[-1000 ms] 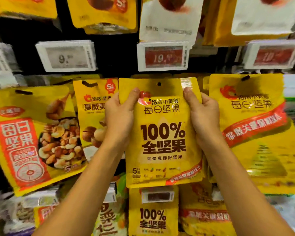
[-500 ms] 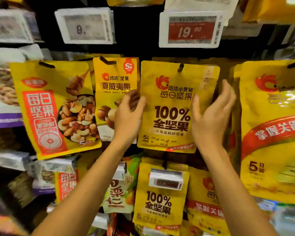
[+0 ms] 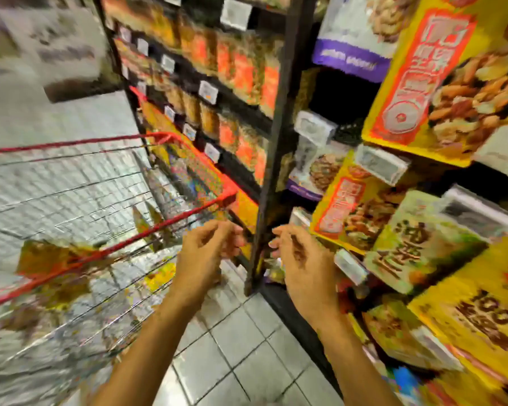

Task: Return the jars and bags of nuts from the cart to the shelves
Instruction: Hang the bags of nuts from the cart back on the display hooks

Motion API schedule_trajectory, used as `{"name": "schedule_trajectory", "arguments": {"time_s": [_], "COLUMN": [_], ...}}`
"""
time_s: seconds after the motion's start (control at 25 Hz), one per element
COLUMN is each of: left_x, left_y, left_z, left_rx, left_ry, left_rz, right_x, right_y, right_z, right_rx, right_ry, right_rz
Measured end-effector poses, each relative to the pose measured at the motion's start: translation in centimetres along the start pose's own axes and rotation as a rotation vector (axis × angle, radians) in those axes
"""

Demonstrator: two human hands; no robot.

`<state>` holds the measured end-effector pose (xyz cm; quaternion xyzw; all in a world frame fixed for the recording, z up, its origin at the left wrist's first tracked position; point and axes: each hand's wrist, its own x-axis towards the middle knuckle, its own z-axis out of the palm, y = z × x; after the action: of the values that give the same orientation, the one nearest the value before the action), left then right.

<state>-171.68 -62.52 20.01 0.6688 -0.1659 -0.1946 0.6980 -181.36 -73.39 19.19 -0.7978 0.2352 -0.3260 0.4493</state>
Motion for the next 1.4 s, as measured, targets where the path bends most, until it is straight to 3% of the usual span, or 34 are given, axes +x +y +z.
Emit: {"name": "schedule_trajectory", "arguments": {"time_s": [0.16,0.32,0.48,0.72,0.84,0.96,1.12,1.2,1.4], "left_x": [-4.1,-5.9,-3.8,6.5,13.7,19.3,21.6,22.7,25.2], "left_y": [-4.7,-4.7,-3.6,-5.6,-9.3,-16.1,-26.4,-31.8,-40.4], "left_z": [-14.9,-25.4,-31.2,-39.4,-44.5,-48.9,-51.2,-51.9,-52.1], "left_rx": [0.014,-0.078,-0.068,-0.05,-0.015,0.227,0.331,0.408,0.089], "left_ry": [0.301,0.535,0.601,0.562,0.65,0.818,0.866,0.906,1.148], "left_rz": [-0.16,-0.235,-0.262,-0.375,-0.516,-0.704,-0.865,-0.853,-0.785], "right_x": [-5.1,-6.6,-3.9,6.2,10.9,12.5,10.9,9.5,7.1], "right_y": [-1.2,-4.1,-6.9,-5.6,-2.5,2.6,10.9,15.1,21.7], "right_z": [13.9,23.4,29.7,41.6,51.4,60.8,68.1,71.4,77.3], "right_rx": [-0.007,-0.028,0.013,-0.03,-0.249,-0.437,-0.458,-0.48,-0.323], "right_ry": [-0.375,-0.58,-0.696,-0.901,-1.0,-1.157,-1.302,-1.338,-1.265], "right_rz": [0.066,0.003,-0.086,0.017,-0.057,-0.052,0.121,0.19,0.111]}}
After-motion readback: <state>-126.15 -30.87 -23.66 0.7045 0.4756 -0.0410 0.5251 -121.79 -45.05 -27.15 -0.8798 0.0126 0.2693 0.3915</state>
